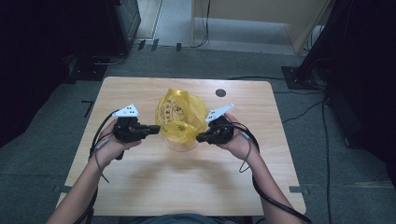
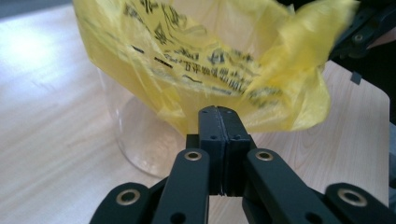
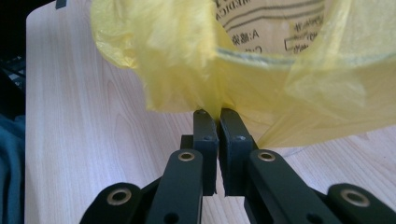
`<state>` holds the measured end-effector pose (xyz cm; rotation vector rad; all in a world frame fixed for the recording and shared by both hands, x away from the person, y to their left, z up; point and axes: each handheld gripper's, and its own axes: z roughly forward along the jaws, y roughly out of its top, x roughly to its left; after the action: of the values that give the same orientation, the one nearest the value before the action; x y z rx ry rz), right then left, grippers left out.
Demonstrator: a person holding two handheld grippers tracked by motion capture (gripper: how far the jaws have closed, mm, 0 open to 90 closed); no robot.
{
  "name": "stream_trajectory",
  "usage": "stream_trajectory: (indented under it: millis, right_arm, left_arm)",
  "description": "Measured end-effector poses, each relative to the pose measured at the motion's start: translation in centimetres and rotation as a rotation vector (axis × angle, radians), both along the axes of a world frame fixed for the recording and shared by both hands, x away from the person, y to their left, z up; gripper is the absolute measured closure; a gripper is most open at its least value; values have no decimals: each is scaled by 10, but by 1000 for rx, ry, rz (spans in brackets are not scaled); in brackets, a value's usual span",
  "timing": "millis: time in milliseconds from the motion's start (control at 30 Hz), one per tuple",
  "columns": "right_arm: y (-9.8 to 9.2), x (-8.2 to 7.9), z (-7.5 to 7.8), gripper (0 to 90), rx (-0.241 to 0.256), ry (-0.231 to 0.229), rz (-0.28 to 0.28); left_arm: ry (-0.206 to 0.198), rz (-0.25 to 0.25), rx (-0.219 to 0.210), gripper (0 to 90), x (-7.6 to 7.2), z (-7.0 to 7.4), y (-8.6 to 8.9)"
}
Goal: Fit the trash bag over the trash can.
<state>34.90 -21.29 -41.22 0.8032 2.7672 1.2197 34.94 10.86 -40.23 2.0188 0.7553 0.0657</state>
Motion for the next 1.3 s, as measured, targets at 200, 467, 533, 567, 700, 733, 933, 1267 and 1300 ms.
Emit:
stream_trajectory:
  millis: [200, 467, 533, 567, 700, 733, 933, 1267, 1300]
  right_arm:
    - [-2, 3, -8, 729, -14, 7, -18]
    - [-20, -2, 17, 411, 39, -16, 13]
    - [-25, -5, 26, 392, 77, -29, 20]
    - [-27, -6, 30, 396, 101, -40, 22]
    - [-31, -7, 45, 553, 181, -71, 29]
    - [-30, -6, 47, 600, 190, -92, 14]
    - [-21, 4, 49, 721, 204, -156, -70]
    - [17, 17, 36, 674, 135, -197, -76]
    - [21, 19, 35, 663, 125, -202, -74]
  left_arm:
    - [10, 26, -14, 797, 4, -6, -2]
    - [-28, 23, -91, 555, 2, 7, 12]
    - [-44, 23, -110, 553, 1, 13, 15]
    - [-56, 24, -112, 565, 0, 16, 16]
    - [-93, 35, -95, 619, 4, 25, 15]
    - [-99, 37, -92, 620, 5, 26, 14]
    - [-119, 32, -55, 633, 14, 26, 1]
    - [-164, 15, -5, 580, 26, 27, -19]
    - [-165, 11, -3, 576, 27, 28, -21]
